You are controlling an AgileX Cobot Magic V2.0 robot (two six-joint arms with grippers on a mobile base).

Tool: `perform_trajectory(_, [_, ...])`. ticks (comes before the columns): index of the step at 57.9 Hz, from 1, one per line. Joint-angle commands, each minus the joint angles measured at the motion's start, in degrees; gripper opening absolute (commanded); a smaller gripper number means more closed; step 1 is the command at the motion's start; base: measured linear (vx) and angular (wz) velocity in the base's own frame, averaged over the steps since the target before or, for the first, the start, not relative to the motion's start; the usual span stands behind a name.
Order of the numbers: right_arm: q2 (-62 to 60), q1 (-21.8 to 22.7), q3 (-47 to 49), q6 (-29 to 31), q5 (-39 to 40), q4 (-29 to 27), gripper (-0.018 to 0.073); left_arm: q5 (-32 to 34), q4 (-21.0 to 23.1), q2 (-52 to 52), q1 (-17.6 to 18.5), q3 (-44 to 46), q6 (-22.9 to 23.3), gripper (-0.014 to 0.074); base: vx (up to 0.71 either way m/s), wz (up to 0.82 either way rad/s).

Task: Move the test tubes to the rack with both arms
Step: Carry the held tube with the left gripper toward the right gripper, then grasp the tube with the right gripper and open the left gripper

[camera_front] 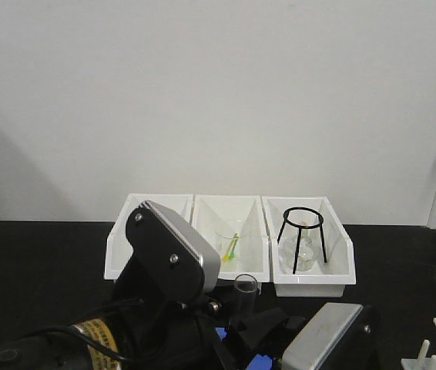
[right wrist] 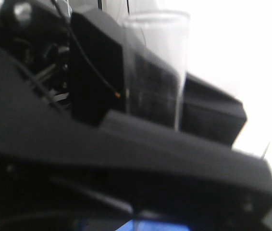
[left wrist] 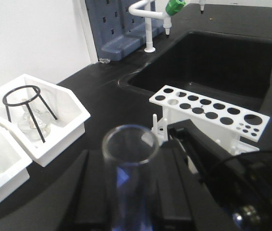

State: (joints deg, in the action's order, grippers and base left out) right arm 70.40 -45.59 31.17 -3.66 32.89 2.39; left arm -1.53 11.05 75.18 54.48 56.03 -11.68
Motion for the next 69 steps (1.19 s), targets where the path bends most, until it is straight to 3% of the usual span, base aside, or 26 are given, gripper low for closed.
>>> perform_trajectory(1, [-1.09,-0.19,1.83,0.22,5.38,-0.48,0.0333,5.23,0.59,-1.42,0.35,1.80,0.50,-0.0022,0.00,0.00])
perform_trajectory(18, [-1.09,-0.19,1.83,0.28,5.38,-1.39,-0.0015,5.23,0.59,-1.42,0.35,1.80,0.50,-0.0022,0.00,0.00])
perform_trajectory(37, [-1.09,-0.19,1.83,0.28,5.38,-1.39,-0.0010,5.62,0.59,-1.42,0.35,1.80,0.26,0.0011,0.00,0.00])
perform_trajectory(43, [-1.09,-0.19,1.83,0.28,5.38,-1.39,-0.0010,5.69,0.48,-1.42,0.35,1.80,-0.03,0.0081,0.00,0.00])
perform_trajectory(59, [-1.09,-0.19,1.83,0.28,5.11,-1.31,-0.0009,5.69,0.53,-1.42,0.35,1.80,-0.08,0.0384,0.00,0.00])
perform_trajectory(69, [-1.09,-0.19,1.78,0.28,4.85,-1.27,-0.0008,7.40,0.53,-1.42,0.35,1.80,-0.08,0.0458,0.00,0.00])
